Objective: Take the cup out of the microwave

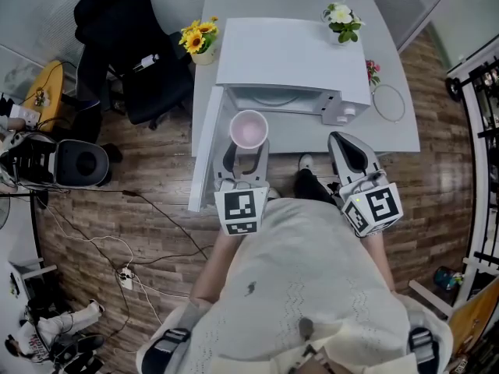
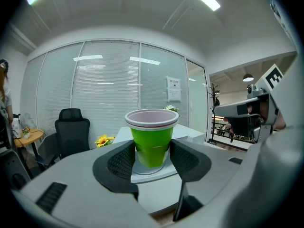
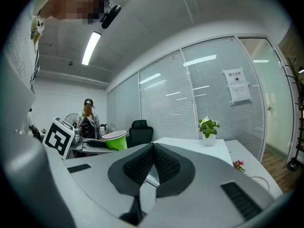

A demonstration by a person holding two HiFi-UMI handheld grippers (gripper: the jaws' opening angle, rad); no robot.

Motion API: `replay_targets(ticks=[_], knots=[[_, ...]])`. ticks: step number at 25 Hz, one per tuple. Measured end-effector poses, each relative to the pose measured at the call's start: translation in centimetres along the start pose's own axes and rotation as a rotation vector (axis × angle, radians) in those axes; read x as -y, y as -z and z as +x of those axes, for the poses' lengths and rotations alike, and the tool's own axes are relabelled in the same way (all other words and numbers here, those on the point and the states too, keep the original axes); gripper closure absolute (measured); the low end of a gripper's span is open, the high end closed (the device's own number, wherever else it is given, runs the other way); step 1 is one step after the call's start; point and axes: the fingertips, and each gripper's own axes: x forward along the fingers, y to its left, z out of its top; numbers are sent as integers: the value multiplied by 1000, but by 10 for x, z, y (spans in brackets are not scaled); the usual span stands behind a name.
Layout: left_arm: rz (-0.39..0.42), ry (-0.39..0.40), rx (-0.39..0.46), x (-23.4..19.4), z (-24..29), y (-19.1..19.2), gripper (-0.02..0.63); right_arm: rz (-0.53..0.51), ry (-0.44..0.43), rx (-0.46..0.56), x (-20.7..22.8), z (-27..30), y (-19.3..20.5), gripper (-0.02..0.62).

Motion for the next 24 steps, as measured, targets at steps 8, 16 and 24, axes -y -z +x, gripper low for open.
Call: replay_targets(ticks=[8,16,24], knots=[[10,6,-5,3,3,3,354,1,-9,-7,-1,2,3,588],[6,-5,-19,-1,-1,8,354,1,-21,-16,-5,4,6,589],[15,12,-16,6,5,9,354,-3,-30,-29,-4,7,11,589]])
